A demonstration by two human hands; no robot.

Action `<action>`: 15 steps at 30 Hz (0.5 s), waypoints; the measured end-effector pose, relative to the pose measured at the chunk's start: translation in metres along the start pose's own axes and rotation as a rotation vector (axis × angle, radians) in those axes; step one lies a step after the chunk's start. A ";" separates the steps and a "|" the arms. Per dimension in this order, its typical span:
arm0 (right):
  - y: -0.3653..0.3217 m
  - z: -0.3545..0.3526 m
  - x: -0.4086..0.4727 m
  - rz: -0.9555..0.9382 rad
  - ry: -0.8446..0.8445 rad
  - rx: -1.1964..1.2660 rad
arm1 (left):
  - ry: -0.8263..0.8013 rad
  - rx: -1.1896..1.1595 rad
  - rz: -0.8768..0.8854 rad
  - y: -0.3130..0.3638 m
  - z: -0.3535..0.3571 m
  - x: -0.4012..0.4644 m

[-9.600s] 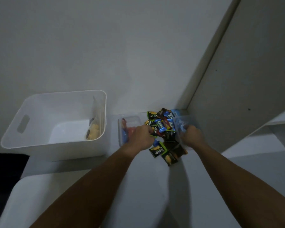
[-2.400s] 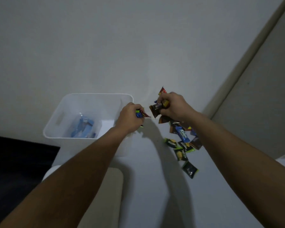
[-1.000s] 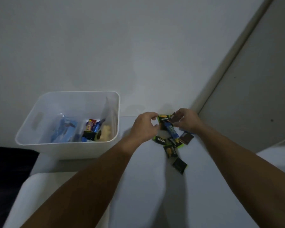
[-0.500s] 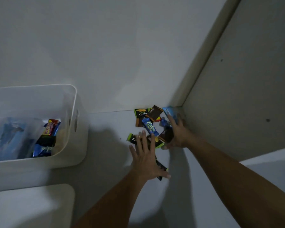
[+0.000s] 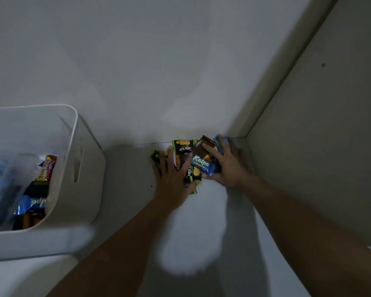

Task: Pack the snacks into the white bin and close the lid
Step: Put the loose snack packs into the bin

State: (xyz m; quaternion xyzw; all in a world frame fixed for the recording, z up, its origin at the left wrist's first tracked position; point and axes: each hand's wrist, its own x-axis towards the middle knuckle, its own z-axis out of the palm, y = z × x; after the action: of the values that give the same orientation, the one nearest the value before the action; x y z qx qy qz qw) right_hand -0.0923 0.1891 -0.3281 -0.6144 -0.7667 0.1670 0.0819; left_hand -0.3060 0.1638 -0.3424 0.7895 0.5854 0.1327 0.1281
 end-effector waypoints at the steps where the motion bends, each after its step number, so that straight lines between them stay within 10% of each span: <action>1: -0.001 0.003 0.001 0.006 0.054 -0.034 | 0.028 -0.013 0.010 -0.003 0.002 0.004; 9: -0.030 0.020 -0.013 0.074 0.318 -0.095 | 0.282 -0.078 0.102 -0.007 0.008 0.005; 15: -0.040 0.024 -0.027 0.121 0.332 0.011 | 0.153 -0.002 0.089 -0.001 -0.003 -0.012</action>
State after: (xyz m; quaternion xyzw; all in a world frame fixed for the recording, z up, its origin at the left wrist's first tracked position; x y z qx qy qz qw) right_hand -0.1302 0.1522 -0.3341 -0.6780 -0.7035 0.0720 0.2006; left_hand -0.3109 0.1528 -0.3405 0.8023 0.5574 0.1989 0.0777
